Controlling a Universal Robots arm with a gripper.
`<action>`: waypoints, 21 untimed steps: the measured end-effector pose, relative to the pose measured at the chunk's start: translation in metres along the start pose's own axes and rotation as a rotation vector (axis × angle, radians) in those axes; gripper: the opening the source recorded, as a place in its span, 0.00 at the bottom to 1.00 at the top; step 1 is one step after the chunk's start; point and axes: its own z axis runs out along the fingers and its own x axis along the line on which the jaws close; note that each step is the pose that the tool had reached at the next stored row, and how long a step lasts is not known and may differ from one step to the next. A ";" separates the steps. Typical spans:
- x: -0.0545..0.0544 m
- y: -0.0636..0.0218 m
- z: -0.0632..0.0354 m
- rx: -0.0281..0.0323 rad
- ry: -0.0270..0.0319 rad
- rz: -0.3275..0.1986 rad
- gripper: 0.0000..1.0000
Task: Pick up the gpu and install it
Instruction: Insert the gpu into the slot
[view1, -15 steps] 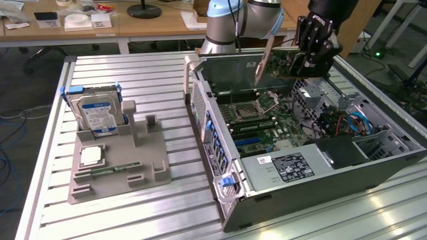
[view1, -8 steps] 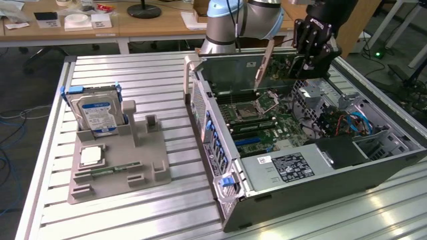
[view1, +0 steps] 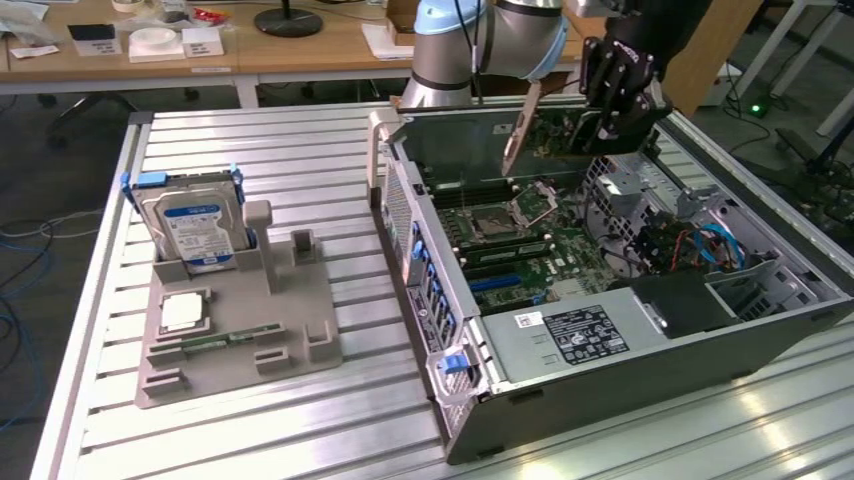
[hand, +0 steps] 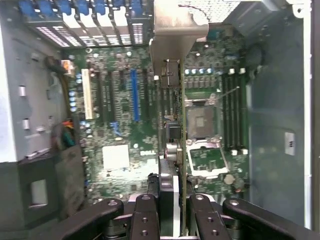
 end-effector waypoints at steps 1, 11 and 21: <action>0.000 0.0000 0.0018 -0.0001 -0.0012 -0.002 0.28; 0.004 0.0035 0.0169 -0.0041 -0.0002 -0.056 0.28; 0.011 0.0164 0.0322 -0.0026 0.0076 -0.051 0.28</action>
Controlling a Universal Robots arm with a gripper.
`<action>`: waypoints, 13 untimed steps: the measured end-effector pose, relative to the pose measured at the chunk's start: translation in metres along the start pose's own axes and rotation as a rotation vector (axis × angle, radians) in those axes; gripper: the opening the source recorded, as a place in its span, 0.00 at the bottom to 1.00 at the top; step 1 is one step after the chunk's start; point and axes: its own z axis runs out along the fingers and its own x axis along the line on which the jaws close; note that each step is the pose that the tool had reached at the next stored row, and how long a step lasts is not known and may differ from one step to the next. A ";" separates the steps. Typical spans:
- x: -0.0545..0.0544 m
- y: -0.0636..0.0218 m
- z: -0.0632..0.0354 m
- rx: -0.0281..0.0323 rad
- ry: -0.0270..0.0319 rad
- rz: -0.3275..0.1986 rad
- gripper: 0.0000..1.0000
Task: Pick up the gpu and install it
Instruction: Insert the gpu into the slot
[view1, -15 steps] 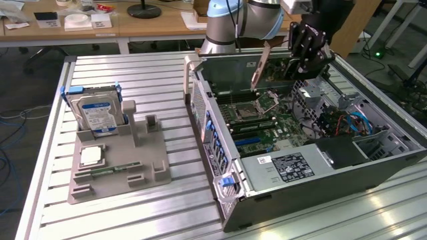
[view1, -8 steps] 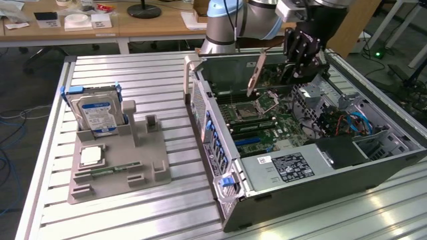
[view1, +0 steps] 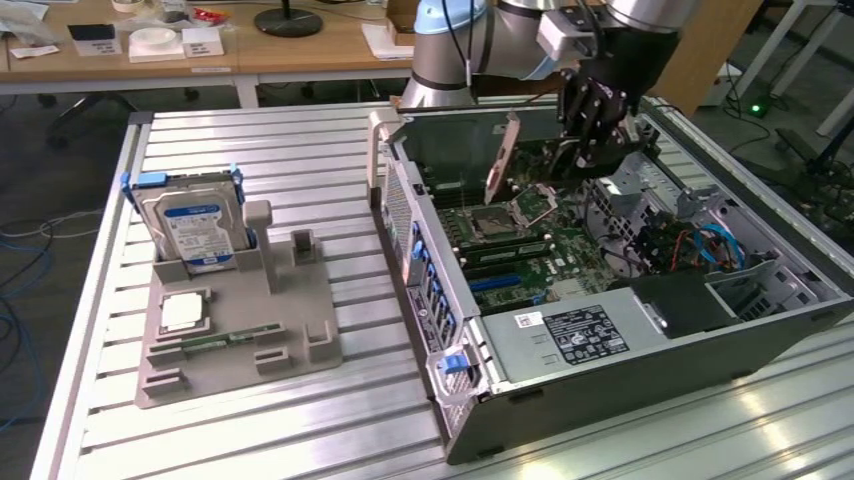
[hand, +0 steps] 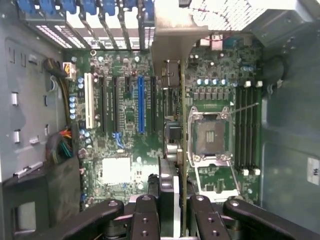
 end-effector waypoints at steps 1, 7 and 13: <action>0.003 0.0000 0.0010 0.0001 -0.0001 0.001 0.28; 0.005 0.0110 0.0106 0.0005 0.0005 0.005 0.28; 0.007 0.0176 0.0205 0.0017 0.0005 0.005 0.28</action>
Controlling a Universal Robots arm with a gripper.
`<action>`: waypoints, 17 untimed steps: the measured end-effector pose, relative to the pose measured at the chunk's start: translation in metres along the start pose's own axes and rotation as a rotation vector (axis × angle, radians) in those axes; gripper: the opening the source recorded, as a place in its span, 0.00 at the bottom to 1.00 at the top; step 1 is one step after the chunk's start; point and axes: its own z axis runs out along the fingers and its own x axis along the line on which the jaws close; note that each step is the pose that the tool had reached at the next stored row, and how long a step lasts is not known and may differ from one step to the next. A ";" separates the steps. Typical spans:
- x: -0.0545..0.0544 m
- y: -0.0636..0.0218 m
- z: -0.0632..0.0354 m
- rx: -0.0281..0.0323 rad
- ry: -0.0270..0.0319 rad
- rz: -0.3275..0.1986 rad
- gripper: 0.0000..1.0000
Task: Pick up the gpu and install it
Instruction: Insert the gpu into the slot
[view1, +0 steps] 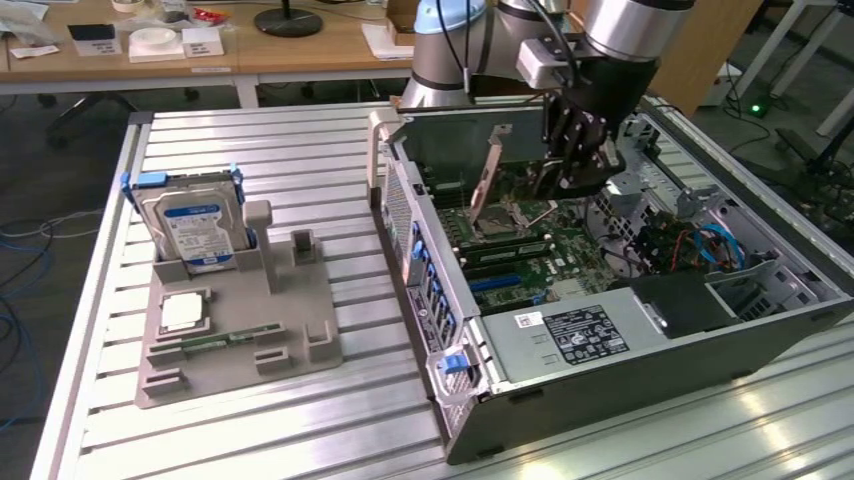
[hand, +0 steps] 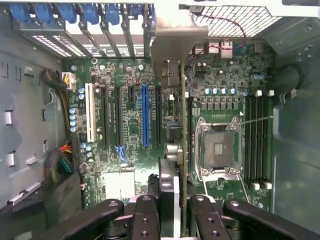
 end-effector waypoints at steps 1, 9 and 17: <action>0.000 0.0008 0.0014 0.0027 -0.0001 0.000 0.28; 0.001 0.0073 0.0157 0.0046 0.0002 -0.013 0.28; 0.002 0.0111 0.0285 0.0064 0.0182 -0.012 0.28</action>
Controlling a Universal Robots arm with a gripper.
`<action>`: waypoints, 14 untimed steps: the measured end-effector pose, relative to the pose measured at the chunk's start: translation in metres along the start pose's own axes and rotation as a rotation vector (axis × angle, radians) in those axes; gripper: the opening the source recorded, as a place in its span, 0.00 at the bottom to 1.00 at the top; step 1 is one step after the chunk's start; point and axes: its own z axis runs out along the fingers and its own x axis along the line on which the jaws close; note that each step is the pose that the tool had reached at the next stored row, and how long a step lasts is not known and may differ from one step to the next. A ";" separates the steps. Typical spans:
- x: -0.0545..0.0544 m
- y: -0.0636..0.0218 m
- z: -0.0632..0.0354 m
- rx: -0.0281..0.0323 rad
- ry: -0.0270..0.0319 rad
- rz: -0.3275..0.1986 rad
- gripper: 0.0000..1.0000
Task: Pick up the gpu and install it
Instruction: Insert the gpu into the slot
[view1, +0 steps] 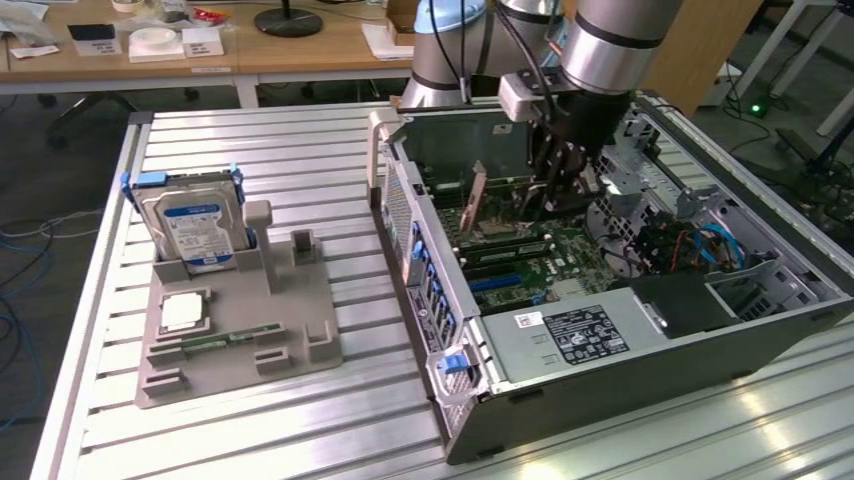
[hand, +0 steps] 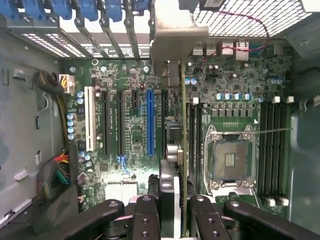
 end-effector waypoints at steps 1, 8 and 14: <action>0.000 0.0018 0.0017 0.0003 0.0001 0.003 0.28; 0.007 0.0050 0.0104 0.0007 0.0002 0.007 0.28; 0.008 0.0094 0.0201 0.0049 0.0002 0.031 0.28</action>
